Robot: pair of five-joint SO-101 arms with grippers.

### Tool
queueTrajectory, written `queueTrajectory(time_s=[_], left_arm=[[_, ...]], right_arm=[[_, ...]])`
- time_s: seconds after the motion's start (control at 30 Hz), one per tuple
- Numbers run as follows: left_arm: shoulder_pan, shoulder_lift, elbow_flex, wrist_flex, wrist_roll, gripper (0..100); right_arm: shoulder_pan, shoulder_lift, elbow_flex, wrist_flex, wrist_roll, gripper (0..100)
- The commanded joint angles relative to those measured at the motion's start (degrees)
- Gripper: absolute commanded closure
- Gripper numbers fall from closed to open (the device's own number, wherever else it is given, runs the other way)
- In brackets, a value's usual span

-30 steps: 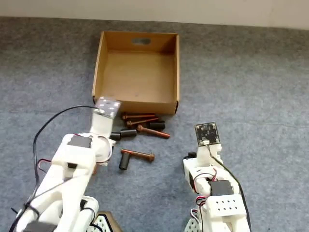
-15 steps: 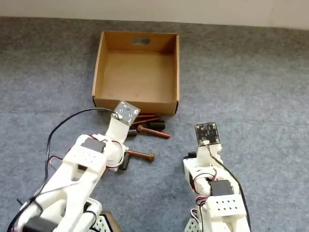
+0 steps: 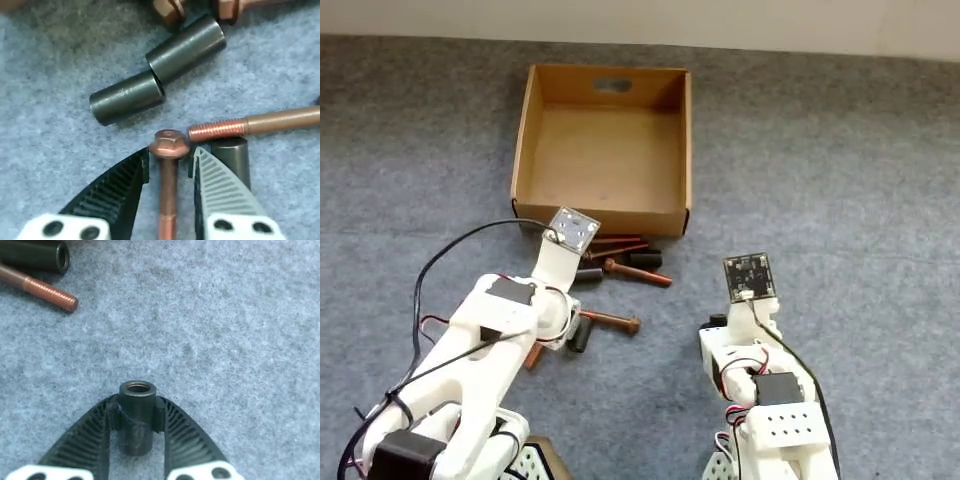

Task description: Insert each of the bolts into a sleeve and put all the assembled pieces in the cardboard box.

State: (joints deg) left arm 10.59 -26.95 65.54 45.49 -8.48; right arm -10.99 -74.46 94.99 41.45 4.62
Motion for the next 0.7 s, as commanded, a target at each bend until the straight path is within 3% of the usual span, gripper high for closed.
queueTrajectory(time_s=[0.0, 0.3, 0.47, 0.67], left_arm=[[-0.3, 0.2, -1.7, -0.7, -0.1, 87], [0.0, 0.4, -1.9, 0.6, -0.3, 89], [0.0, 0.1, -2.6, 1.1, -0.4, 100], [-0.3, 0.1, -7.2, 1.5, -0.1, 99]], right_arm=[[0.0, -0.4, 0.0, -0.7, 0.7, 99.3], [0.0, -0.4, 0.0, -0.7, 0.7, 99.3], [0.1, -0.4, 0.0, -0.7, 0.7, 99.3], [0.1, -0.4, -0.7, 1.8, 0.5, 99.3]])
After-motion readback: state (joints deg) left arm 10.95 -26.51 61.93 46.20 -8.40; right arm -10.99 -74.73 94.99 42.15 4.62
